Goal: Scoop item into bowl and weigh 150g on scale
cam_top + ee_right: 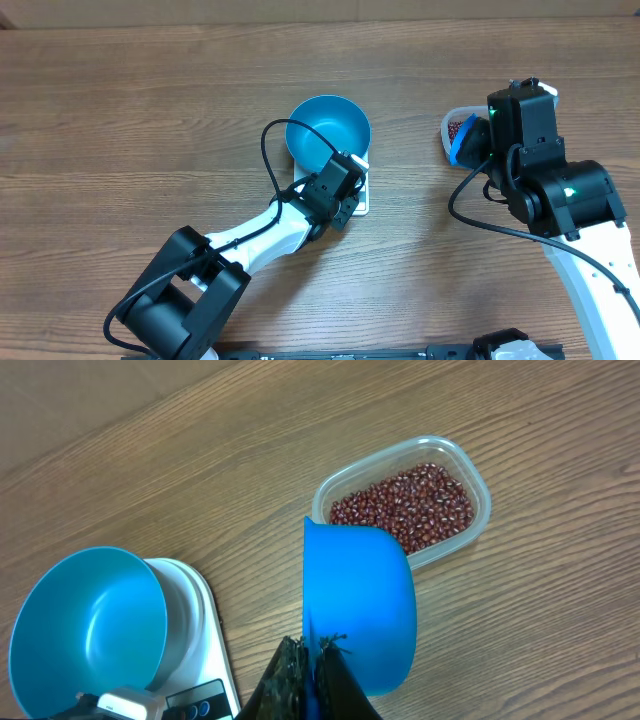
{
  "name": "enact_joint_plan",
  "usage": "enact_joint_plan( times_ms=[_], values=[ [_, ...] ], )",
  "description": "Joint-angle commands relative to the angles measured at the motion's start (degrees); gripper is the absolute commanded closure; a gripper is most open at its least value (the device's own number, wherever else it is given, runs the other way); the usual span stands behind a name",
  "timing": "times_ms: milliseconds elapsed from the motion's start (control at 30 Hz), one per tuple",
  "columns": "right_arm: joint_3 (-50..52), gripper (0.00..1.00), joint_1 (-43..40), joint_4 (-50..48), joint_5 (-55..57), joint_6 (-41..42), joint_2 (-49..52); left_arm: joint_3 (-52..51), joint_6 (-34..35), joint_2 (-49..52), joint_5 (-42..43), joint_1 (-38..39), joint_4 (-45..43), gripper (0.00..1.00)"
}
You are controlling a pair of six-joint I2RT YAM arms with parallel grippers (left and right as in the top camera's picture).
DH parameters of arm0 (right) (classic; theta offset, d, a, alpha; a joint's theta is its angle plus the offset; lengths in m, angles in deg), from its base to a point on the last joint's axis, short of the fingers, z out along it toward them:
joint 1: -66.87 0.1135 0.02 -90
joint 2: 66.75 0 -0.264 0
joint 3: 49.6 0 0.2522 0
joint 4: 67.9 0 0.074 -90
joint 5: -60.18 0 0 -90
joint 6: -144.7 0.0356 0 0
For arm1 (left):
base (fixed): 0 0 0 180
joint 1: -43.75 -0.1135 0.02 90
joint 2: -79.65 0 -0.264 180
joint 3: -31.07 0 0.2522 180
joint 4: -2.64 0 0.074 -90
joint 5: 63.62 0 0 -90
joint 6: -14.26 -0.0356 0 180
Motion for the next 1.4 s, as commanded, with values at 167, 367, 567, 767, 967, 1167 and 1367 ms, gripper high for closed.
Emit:
enact_joint_plan(
  times_ms=[167,367,567,767,967,1167,1367],
  values=[
    [-1.2,0.96,-0.3,-0.3,0.8,0.2,-0.2,-0.3,-2.6,3.0,1.2,-0.2,1.5,0.96],
    [-1.2,0.96,-0.3,-0.3,0.8,0.1,-0.2,-0.3,-3.0,3.0,1.2,-0.2,1.9,0.96],
    [-1.2,0.96,-0.3,-0.3,0.8,0.2,-0.2,0.8,-2.9,0.2,1.2,0.0,3.5,0.96],
    [-1.2,0.96,-0.3,-0.3,0.8,0.2,-0.2,2.0,-2.5,-10.6,3.3,1.2,11.5,0.96],
    [-1.2,0.96,-0.3,-0.3,0.8,0.2,-0.2,2.0,-0.8,-21.6,4.3,1.8,20.3,0.9],
    [-1.2,0.96,-0.3,-0.2,0.7,0.2,-0.2,2.0,-0.7,-29.0,4.2,1.8,28.9,0.01],
    [-1.2,0.96,-0.3,0.1,0.2,0.1,-0.2,2.0,0.2,-32.3,3.9,1.8,30.1,0.0]
  ],
)
